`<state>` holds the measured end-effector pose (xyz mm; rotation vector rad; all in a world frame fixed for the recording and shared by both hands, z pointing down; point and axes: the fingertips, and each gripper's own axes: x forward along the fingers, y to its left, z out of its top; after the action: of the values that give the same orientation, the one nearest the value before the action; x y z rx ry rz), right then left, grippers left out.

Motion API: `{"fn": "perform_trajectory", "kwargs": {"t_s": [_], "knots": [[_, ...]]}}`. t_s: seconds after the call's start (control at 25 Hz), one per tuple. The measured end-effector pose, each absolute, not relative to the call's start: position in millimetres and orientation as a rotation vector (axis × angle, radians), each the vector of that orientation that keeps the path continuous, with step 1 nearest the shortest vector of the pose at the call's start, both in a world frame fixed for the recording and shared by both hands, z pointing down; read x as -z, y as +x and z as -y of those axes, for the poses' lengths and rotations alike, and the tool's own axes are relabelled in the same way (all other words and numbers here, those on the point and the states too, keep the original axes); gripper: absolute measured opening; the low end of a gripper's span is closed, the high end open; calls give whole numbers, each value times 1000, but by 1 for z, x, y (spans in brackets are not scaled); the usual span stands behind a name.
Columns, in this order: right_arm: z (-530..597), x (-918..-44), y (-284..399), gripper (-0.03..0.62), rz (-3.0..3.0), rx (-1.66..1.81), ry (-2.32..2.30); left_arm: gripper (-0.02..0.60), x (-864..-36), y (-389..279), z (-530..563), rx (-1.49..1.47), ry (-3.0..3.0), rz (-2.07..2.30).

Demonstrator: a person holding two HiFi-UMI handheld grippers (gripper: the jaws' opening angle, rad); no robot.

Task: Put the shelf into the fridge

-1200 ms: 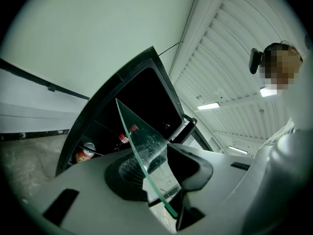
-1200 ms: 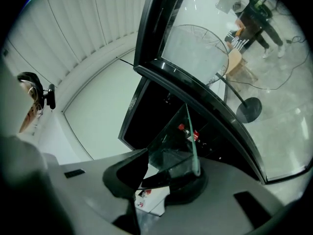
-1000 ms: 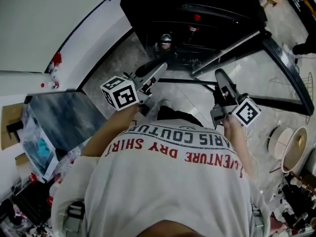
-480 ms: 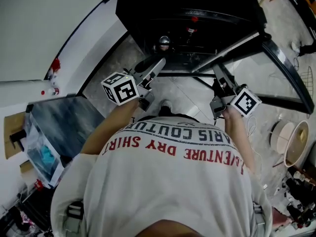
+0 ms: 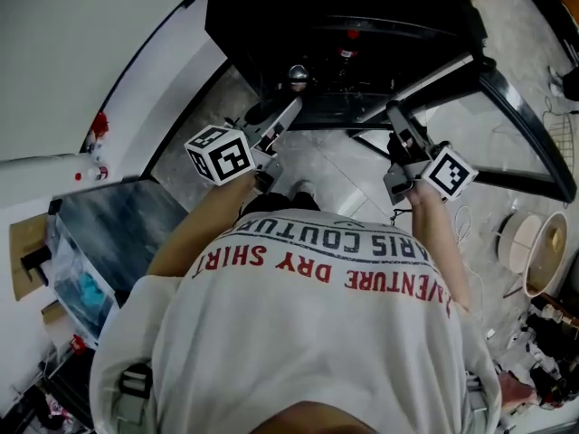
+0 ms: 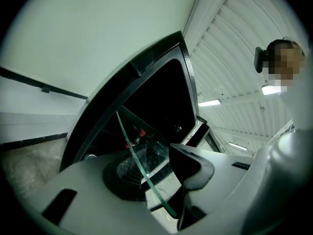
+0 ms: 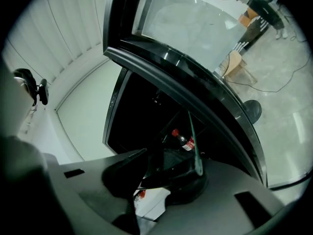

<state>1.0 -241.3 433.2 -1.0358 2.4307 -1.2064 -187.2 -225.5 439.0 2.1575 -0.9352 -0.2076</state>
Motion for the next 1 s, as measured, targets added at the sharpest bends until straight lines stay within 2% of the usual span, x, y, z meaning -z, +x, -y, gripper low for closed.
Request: {"fn": "perform_trajectory", "kwargs": {"t_s": [0.44, 0.56, 0.8, 1.0], "knots": [[261, -434, -5, 98, -2409, 1206, -1049, 178, -440, -190, 241, 164, 2205, 918], [265, -434, -7, 98, -2399, 1204, -1059, 218, -439, -188, 244, 152, 2229, 902], [279, -439, -3, 92, -2353, 1214, -1112, 233, -444, -185, 248, 123, 2259, 881], [272, -467, 16, 87, -2093, 1441, -1336, 248, -445, -182, 249, 123, 2262, 879]]}}
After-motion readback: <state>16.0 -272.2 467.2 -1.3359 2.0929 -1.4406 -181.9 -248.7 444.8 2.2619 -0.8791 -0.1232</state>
